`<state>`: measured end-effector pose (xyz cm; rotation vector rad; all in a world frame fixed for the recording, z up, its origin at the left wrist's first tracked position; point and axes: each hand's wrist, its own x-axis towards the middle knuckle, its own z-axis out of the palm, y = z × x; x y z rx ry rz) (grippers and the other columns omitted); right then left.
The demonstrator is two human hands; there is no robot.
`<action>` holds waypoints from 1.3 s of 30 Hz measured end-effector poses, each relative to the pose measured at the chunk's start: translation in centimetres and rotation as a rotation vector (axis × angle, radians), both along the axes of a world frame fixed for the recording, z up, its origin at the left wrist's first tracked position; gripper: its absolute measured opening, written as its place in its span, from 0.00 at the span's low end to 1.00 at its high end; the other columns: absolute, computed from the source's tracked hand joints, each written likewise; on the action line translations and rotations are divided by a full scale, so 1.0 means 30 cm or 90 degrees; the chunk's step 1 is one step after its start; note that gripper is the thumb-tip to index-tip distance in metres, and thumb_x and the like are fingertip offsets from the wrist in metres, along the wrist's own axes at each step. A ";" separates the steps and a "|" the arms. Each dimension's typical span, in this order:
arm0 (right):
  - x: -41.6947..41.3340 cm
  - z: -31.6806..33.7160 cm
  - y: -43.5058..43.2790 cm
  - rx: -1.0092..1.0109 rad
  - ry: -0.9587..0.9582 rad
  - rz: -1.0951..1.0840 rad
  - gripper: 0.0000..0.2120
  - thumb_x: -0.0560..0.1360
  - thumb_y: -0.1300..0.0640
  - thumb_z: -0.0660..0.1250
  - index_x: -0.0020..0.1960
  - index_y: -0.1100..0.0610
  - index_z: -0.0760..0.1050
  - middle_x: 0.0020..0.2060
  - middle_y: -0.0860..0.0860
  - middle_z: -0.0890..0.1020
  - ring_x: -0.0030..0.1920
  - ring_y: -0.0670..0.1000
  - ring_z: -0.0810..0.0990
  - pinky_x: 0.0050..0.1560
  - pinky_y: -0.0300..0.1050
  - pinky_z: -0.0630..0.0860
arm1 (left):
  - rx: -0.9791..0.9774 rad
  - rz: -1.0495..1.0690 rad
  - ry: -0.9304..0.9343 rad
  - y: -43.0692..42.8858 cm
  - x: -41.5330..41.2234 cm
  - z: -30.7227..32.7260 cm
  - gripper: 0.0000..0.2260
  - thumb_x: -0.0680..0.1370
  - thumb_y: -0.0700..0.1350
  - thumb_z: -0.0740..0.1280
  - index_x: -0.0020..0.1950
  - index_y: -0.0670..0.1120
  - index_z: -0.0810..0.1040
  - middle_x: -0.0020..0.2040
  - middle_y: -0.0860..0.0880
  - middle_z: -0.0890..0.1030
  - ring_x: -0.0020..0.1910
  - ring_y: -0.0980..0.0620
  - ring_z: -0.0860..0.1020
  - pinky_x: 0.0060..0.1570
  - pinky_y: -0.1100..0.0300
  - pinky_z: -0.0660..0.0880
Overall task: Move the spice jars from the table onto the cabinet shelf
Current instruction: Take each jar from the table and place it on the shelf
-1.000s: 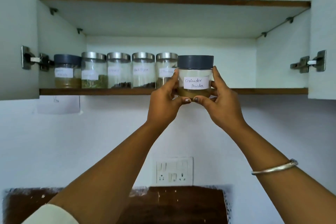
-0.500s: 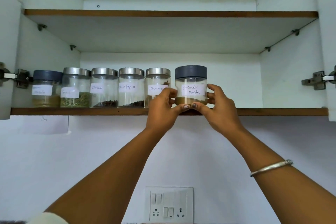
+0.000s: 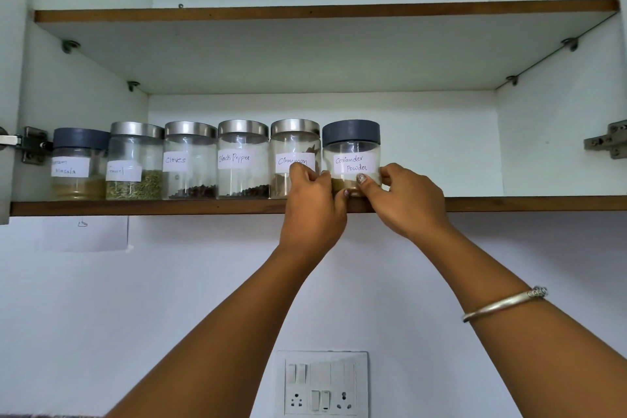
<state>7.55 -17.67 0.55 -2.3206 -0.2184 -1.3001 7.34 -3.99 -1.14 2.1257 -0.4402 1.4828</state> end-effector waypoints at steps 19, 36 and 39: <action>-0.048 -0.089 0.135 0.012 0.039 -0.054 0.45 0.73 0.38 0.62 0.76 0.56 0.40 0.76 0.62 0.47 0.74 0.63 0.50 0.72 0.60 0.46 | 0.064 -0.076 0.112 0.045 -0.084 -0.022 0.25 0.74 0.37 0.64 0.70 0.41 0.62 0.63 0.42 0.62 0.56 0.45 0.72 0.51 0.61 0.70; -0.255 -0.544 0.815 -0.175 0.294 0.244 0.41 0.77 0.50 0.63 0.76 0.53 0.38 0.76 0.57 0.39 0.75 0.62 0.39 0.73 0.59 0.50 | 0.324 0.109 0.380 0.788 -0.351 -0.449 0.43 0.72 0.51 0.70 0.77 0.47 0.45 0.77 0.44 0.46 0.75 0.40 0.54 0.70 0.49 0.63; -0.293 -0.631 0.944 -0.200 0.345 0.290 0.41 0.76 0.48 0.64 0.76 0.55 0.39 0.76 0.59 0.42 0.75 0.64 0.41 0.72 0.60 0.50 | 0.302 0.111 0.433 0.934 -0.415 -0.552 0.42 0.72 0.54 0.69 0.77 0.47 0.47 0.77 0.43 0.49 0.73 0.40 0.58 0.69 0.48 0.64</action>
